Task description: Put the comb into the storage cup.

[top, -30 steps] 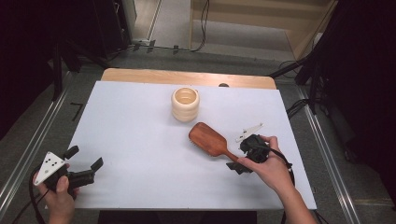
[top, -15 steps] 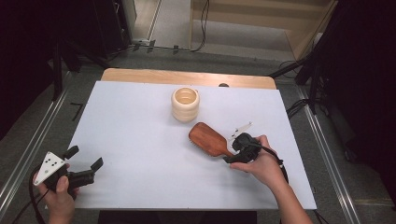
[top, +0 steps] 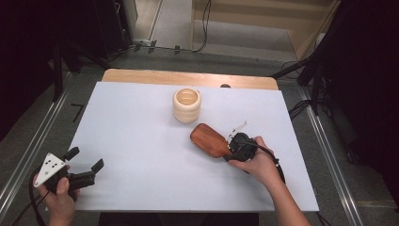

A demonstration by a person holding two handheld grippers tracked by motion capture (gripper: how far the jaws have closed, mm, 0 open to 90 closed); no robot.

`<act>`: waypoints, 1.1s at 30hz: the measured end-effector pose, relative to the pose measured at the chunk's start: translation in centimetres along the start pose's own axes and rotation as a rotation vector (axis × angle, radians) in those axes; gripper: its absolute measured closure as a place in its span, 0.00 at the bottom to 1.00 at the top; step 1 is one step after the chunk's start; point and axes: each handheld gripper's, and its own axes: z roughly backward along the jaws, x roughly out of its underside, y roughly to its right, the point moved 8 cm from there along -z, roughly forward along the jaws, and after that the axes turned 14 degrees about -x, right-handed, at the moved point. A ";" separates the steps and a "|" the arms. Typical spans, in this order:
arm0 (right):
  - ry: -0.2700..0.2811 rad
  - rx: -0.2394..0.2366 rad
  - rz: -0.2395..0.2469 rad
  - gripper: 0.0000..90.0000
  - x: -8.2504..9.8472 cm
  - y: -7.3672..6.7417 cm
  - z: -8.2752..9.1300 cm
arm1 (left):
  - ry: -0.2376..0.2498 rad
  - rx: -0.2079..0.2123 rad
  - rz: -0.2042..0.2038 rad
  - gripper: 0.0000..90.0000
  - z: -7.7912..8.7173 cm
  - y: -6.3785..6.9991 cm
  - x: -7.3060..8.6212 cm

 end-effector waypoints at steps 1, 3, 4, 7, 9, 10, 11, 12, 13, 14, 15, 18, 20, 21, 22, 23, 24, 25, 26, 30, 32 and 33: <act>0.004 -0.002 0.006 0.71 0.0 -0.1 0.0 | 0.000 -0.001 -0.001 0.00 0.0 0.0 0.0; 0.007 -0.005 0.036 0.76 0.1 -0.2 0.0 | 0.002 0.000 0.000 0.00 0.0 0.0 0.0; 0.009 -0.007 0.046 0.77 0.2 -0.4 0.0 | 0.001 -0.001 0.000 0.00 0.0 0.0 0.0; 0.021 0.000 0.054 0.77 0.2 -0.5 0.0 | 0.001 -0.001 0.001 0.00 -0.1 0.0 0.0; 0.057 0.021 0.066 0.77 0.2 -0.5 -0.1 | -0.002 -0.002 -0.002 0.00 -0.1 0.0 0.0; 0.076 0.024 0.063 0.77 0.3 -0.6 -0.2 | -0.002 0.000 -0.002 0.00 -0.1 0.0 0.0; 0.094 0.023 0.055 0.77 0.4 -0.6 -0.2 | -0.003 -0.002 -0.002 0.00 -0.1 0.1 0.0; 0.115 0.026 0.043 0.77 0.4 -0.6 -0.3 | -0.002 0.001 -0.004 0.00 -0.1 0.1 0.0; 0.131 0.033 0.044 0.78 0.5 -0.6 -0.3 | -0.002 0.001 -0.007 0.00 -0.2 0.1 0.0; 0.144 0.037 0.048 0.78 0.6 -0.6 -0.3 | -0.005 0.001 -0.010 0.00 -0.2 0.1 0.0; 0.154 0.045 0.047 0.78 0.6 -0.7 -0.3 | -0.006 -0.001 -0.013 0.00 -0.2 0.1 0.0; 0.181 0.066 0.052 0.78 0.8 -0.8 -0.3 | -0.008 -0.001 -0.018 0.00 -0.2 0.2 0.0; 0.205 0.077 0.047 0.78 0.9 -0.8 -0.3 | -0.013 -0.003 -0.027 0.00 -0.3 0.3 0.1; 0.220 0.083 0.051 0.78 0.9 -0.8 -0.2 | -0.017 -0.004 -0.032 0.00 -0.3 0.3 0.1; 0.235 0.083 0.049 0.78 1.0 -0.8 -0.1 | -0.018 -0.003 -0.036 0.00 -0.3 0.3 0.1; 0.248 0.081 0.048 0.78 1.1 -0.8 -0.1 | -0.020 -0.007 -0.040 0.00 -0.3 0.4 0.1; 0.263 0.079 0.043 0.78 1.1 -0.9 0.0 | -0.023 -0.009 -0.043 0.00 -0.3 0.4 0.1; 0.271 0.078 0.043 0.78 1.1 -0.9 0.1 | -0.022 -0.009 -0.044 0.00 -0.4 0.4 0.1; 0.271 0.076 0.045 0.78 1.2 -0.9 0.2 | -0.023 -0.010 -0.046 0.00 -0.4 0.4 0.1; 0.317 0.058 0.040 0.78 1.4 -1.2 0.4 | -0.025 -0.022 -0.054 0.00 -0.4 0.3 0.0; 0.340 0.047 0.033 0.78 1.6 -1.3 0.5 | -0.027 -0.026 -0.055 0.00 -0.4 0.3 -0.1; 0.347 0.044 0.029 0.78 1.6 -1.4 0.5 | -0.027 -0.027 -0.057 0.00 -0.4 0.3 -0.1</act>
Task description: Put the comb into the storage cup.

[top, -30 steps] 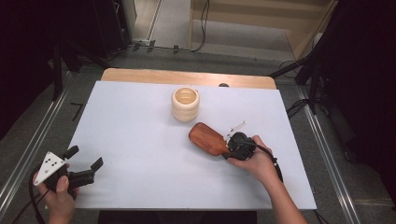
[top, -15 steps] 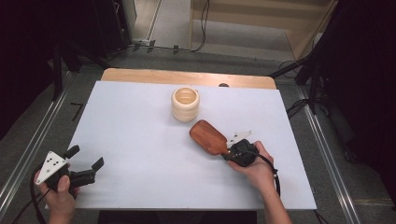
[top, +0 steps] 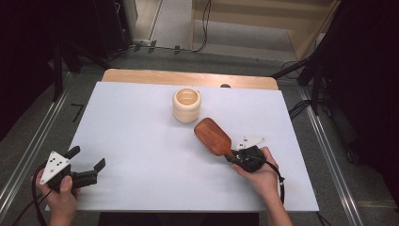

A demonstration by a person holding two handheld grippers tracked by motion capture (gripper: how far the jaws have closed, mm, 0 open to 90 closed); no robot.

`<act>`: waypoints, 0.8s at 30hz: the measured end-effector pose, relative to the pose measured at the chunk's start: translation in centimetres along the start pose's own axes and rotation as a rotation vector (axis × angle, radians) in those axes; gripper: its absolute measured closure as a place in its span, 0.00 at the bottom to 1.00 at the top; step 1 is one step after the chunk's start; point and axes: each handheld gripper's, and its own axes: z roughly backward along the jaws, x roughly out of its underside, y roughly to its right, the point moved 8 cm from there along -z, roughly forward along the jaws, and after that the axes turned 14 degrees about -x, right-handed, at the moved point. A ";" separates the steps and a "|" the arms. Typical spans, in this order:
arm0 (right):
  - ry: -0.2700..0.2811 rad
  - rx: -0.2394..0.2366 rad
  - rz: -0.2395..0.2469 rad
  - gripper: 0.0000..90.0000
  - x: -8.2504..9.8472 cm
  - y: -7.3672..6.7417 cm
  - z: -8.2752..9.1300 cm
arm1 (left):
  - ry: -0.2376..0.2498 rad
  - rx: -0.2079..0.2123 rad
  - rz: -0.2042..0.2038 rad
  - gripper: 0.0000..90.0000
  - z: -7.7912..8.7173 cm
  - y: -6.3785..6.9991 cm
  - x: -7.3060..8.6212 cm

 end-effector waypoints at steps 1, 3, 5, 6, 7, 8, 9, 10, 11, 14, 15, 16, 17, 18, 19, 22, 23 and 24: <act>0.003 -0.004 0.002 0.78 0.0 -0.1 0.1 | 0.001 0.000 -0.005 0.00 0.0 0.0 0.0; 0.009 -0.001 0.008 0.78 0.0 -0.2 0.2 | 0.005 0.004 -0.014 0.00 0.2 0.1 -0.2; 0.019 0.001 0.010 0.78 -0.1 -0.3 0.4 | 0.005 0.004 -0.025 0.00 0.2 0.2 -0.2; 0.029 -0.003 0.010 0.78 -0.2 -0.3 0.4 | 0.004 0.004 -0.026 0.00 0.2 0.2 -0.3; 0.037 -0.001 0.006 0.78 -0.2 -0.4 0.5 | 0.004 0.004 -0.021 0.00 0.2 0.2 -0.3; 0.043 -0.002 0.011 0.78 -0.3 -0.4 0.5 | 0.006 0.008 -0.014 0.00 0.2 0.2 -0.4; 0.051 -0.001 0.009 0.78 -0.4 -0.5 0.5 | 0.007 0.010 -0.009 0.00 0.3 0.2 -0.5; 0.056 -0.007 0.010 0.78 -0.4 -0.6 0.6 | 0.011 0.007 -0.006 0.00 0.3 0.3 -0.6; 0.060 -0.012 0.009 0.78 -0.5 -0.6 0.6 | 0.017 0.007 -0.003 0.00 0.3 0.5 -0.8; 0.085 -0.018 0.009 0.78 -0.7 -0.8 0.7 | 0.028 0.020 -0.002 0.00 0.4 1.2 -1.2; 0.090 -0.018 0.010 0.78 -0.8 -0.9 0.7 | 0.030 0.026 -0.002 0.00 0.4 1.5 -1.4; 0.096 -0.020 0.014 0.78 -0.8 -1.0 0.8 | 0.031 0.035 0.000 0.00 0.4 1.8 -1.5; 0.102 -0.024 0.014 0.78 -0.9 -1.1 0.8 | 0.029 0.041 0.001 0.00 0.4 2.2 -1.7; 0.112 -0.024 0.015 0.78 -1.0 -1.2 0.8 | 0.031 0.049 0.001 0.00 0.4 2.4 -1.8; 0.117 -0.020 0.018 0.78 -1.1 -1.2 0.9 | 0.031 0.058 0.004 0.00 0.4 2.8 -1.9; 0.147 -0.041 0.018 0.78 -1.3 -1.4 1.0 | 0.039 0.082 0.004 0.00 0.4 3.9 -2.4; 0.158 -0.042 0.022 0.78 -1.4 -1.5 1.1 | 0.041 0.088 0.004 0.00 0.5 4.2 -2.6; 0.165 -0.039 0.024 0.78 -1.4 -1.5 1.2 | 0.048 0.090 0.003 0.00 0.5 4.6 -2.9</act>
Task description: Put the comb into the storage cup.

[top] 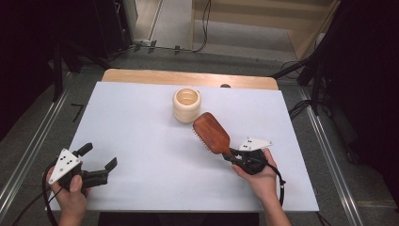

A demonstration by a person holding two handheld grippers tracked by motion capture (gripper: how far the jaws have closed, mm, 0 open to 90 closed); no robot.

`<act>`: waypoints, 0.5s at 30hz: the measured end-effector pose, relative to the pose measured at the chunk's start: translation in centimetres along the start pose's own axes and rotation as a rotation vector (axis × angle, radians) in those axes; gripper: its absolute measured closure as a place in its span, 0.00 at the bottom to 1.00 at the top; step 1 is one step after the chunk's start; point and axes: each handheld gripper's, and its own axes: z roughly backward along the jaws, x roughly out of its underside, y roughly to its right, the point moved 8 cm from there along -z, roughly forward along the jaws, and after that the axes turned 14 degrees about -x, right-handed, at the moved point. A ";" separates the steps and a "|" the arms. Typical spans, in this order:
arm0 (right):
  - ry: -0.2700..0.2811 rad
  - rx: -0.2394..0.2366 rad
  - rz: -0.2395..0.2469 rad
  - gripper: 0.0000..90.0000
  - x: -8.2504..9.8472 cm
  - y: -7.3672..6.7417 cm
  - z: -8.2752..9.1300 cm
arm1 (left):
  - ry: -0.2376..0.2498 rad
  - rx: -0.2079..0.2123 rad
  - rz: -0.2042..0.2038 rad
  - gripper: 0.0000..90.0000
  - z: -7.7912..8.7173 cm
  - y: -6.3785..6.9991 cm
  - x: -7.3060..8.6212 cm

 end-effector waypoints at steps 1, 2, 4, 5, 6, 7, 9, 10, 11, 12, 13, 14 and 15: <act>0.009 0.000 -0.001 0.78 -0.1 0.0 0.0 | 0.005 0.005 0.001 0.00 0.0 0.4 -0.2; 0.019 -0.002 -0.001 0.78 -0.2 -0.1 0.1 | 0.010 0.008 0.001 0.00 0.1 0.7 -0.5; 0.037 -0.005 0.002 0.78 -0.3 -0.2 0.1 | 0.034 0.027 0.014 0.00 0.2 1.5 -1.1; 0.045 -0.009 0.004 0.78 -0.4 -0.2 0.2 | 0.041 0.036 0.017 0.00 0.2 2.0 -1.4; 0.053 -0.007 0.008 0.78 -0.5 -0.3 0.2 | 0.040 0.040 0.016 0.00 0.2 2.3 -1.6; 0.061 -0.008 0.010 0.78 -0.6 -0.3 0.2 | 0.040 0.048 0.014 0.00 0.1 2.7 -1.8; 0.076 -0.006 0.013 0.78 -0.7 -0.5 0.3 | 0.036 0.058 0.011 0.00 -0.1 3.3 -2.2; 0.081 -0.009 0.013 0.78 -0.8 -0.5 0.3 | 0.034 0.068 0.013 0.00 -0.2 3.7 -2.4; 0.093 -0.015 0.013 0.78 -0.9 -0.7 0.3 | 0.032 0.073 0.012 0.00 -0.3 3.9 -2.5; 0.097 -0.014 0.018 0.78 -1.0 -0.7 0.4 | 0.027 0.076 0.015 0.00 -0.5 4.2 -2.6; 0.102 -0.017 0.013 0.78 -1.0 -0.8 0.4 | 0.025 0.083 0.016 0.00 -0.6 4.6 -2.7; 0.106 -0.020 0.013 0.78 -1.1 -0.8 0.4 | 0.023 0.091 0.010 0.00 -0.8 4.9 -2.8; 0.112 -0.016 0.016 0.78 -1.1 -0.9 0.4 | 0.021 0.095 0.008 0.00 -0.9 5.2 -2.9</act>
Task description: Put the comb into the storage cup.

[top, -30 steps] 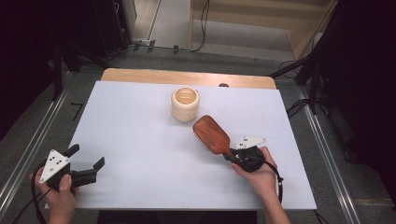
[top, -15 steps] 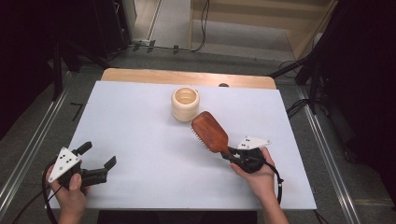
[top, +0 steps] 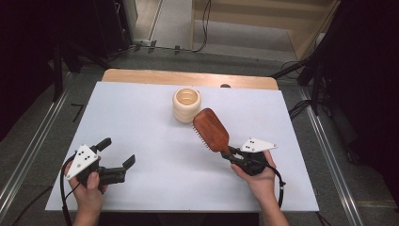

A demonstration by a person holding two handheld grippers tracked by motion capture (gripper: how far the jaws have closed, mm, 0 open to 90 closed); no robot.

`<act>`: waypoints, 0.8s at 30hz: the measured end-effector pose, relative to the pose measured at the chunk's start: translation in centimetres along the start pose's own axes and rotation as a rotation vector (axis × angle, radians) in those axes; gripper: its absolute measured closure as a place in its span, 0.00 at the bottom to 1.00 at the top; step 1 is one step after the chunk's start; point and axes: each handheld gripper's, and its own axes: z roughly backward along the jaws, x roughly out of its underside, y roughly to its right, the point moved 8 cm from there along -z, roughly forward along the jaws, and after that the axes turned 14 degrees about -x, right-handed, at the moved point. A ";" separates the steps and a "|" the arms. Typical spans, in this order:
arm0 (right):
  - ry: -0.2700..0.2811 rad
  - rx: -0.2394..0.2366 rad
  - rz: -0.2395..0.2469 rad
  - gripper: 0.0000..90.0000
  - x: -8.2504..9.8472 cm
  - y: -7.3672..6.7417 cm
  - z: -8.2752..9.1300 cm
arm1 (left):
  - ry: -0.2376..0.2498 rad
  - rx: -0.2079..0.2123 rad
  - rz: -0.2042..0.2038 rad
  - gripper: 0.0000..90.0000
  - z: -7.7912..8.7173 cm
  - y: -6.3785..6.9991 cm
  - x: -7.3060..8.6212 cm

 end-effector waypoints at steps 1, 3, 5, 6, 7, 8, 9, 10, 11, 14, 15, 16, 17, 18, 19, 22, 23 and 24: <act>0.002 -0.001 0.001 0.78 0.0 0.0 0.0 | -0.001 0.005 -0.006 0.00 -0.2 0.2 -0.1; 0.010 -0.001 -0.002 0.78 -0.1 -0.2 -0.1 | -0.003 0.012 -0.012 0.00 -0.5 0.8 -0.4; 0.019 -0.002 0.002 0.78 -0.3 -0.4 -0.1 | -0.007 0.018 -0.024 0.00 -0.9 1.3 -0.8; 0.024 0.001 0.005 0.78 -0.4 -0.4 -0.2 | -0.007 0.017 -0.023 0.00 -1.1 1.6 -1.0; 0.033 0.001 0.008 0.78 -0.5 -0.5 -0.2 | -0.003 0.021 -0.018 0.00 -1.3 1.9 -1.2; 0.038 -0.002 0.007 0.78 -0.6 -0.5 -0.2 | -0.001 0.027 -0.021 0.00 -1.4 2.1 -1.3; 0.044 -0.001 0.011 0.78 -0.6 -0.6 -0.2 | 0.002 0.034 -0.020 0.00 -1.6 2.4 -1.5; 0.050 -0.001 0.010 0.78 -0.7 -0.6 -0.3 | 0.005 0.041 -0.020 0.00 -1.7 2.8 -1.6; 0.056 -0.003 0.013 0.78 -0.7 -0.6 -0.3 | 0.009 0.047 -0.020 0.00 -1.9 3.1 -1.8; 0.087 -0.009 0.016 0.78 -0.9 -0.9 -0.4 | 0.014 0.068 -0.017 0.00 -2.3 4.0 -2.2; 0.098 -0.008 0.020 0.78 -1.0 -1.0 -0.4 | 0.014 0.078 -0.019 0.00 -2.5 4.3 -2.4; 0.108 -0.008 0.024 0.78 -1.1 -1.1 -0.4 | 0.013 0.084 -0.022 0.00 -2.6 4.5 -2.5; 0.112 -0.004 0.030 0.78 -1.2 -1.2 -0.3 | 0.010 0.092 -0.026 0.00 -2.8 4.8 -2.6; 0.120 -0.002 0.036 0.78 -1.3 -1.3 -0.3 | 0.008 0.103 -0.026 0.00 -2.9 5.1 -2.8; 0.129 0.001 0.044 0.78 -1.4 -1.3 -0.2 | 0.003 0.112 -0.024 0.00 -3.2 5.5 -3.0; 0.151 0.004 0.057 0.78 -1.6 -1.5 0.0 | 0.003 0.132 -0.019 0.00 -3.6 6.2 -3.5; 0.159 0.007 0.057 0.78 -1.7 -1.6 0.1 | 0.004 0.137 -0.021 0.00 -3.7 6.5 -3.6; 0.166 0.006 0.061 0.78 -1.7 -1.6 0.1 | 0.005 0.143 -0.023 0.00 -3.9 6.7 -3.8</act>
